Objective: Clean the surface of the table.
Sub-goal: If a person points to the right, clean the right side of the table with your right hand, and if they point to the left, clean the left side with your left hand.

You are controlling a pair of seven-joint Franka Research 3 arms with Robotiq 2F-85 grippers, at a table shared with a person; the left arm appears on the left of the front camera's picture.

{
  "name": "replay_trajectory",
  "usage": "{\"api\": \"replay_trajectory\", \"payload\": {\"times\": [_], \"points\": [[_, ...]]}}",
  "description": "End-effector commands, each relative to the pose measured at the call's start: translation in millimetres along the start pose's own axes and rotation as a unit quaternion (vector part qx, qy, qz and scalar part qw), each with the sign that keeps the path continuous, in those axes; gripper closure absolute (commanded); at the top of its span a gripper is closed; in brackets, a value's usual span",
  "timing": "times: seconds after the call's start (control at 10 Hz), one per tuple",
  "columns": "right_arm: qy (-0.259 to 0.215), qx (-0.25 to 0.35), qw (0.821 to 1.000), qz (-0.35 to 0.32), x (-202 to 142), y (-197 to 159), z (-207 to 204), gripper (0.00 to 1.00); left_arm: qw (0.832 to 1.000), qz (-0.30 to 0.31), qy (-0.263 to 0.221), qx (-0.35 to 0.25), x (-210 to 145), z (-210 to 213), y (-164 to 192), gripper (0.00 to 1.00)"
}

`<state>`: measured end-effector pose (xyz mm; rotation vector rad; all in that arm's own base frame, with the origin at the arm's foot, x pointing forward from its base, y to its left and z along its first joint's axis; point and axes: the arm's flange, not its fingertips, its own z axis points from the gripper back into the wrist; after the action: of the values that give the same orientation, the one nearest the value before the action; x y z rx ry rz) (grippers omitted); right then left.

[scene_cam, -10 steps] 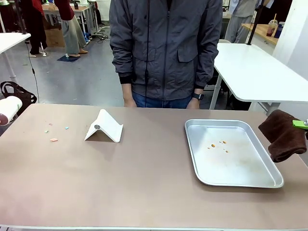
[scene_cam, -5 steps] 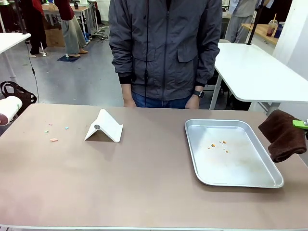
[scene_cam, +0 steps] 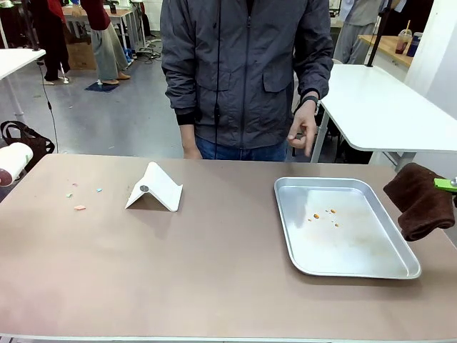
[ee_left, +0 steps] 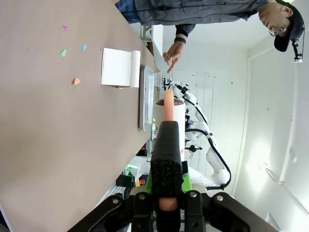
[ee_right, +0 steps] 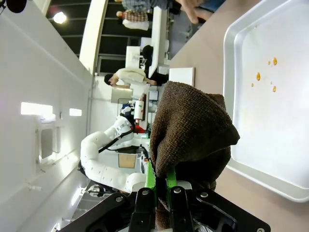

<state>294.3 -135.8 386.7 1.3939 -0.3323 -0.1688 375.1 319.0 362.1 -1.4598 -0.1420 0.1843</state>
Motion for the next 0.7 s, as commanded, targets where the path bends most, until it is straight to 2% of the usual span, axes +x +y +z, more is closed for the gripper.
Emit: {"api": "replay_trajectory", "payload": {"times": [0.0, 0.5, 0.6], "points": [[0.003, 0.003, 1.000, -0.003, -0.6, 3.1, -0.6, 1.00, 1.000, -0.009, 0.007, -0.005, -3.1, 0.0, -1.7, 0.81], [0.003, 0.003, 1.000, -0.003, -0.6, 3.1, -0.6, 1.00, 1.000, -0.009, 0.007, -0.005, -3.1, 0.0, -1.7, 0.81], [0.000, 0.000, 1.000, 0.000, 0.0, 0.0, 0.0, 0.91, 1.000, -0.009, 0.007, -0.005, -3.1, 0.0, -1.7, 0.81]]}}
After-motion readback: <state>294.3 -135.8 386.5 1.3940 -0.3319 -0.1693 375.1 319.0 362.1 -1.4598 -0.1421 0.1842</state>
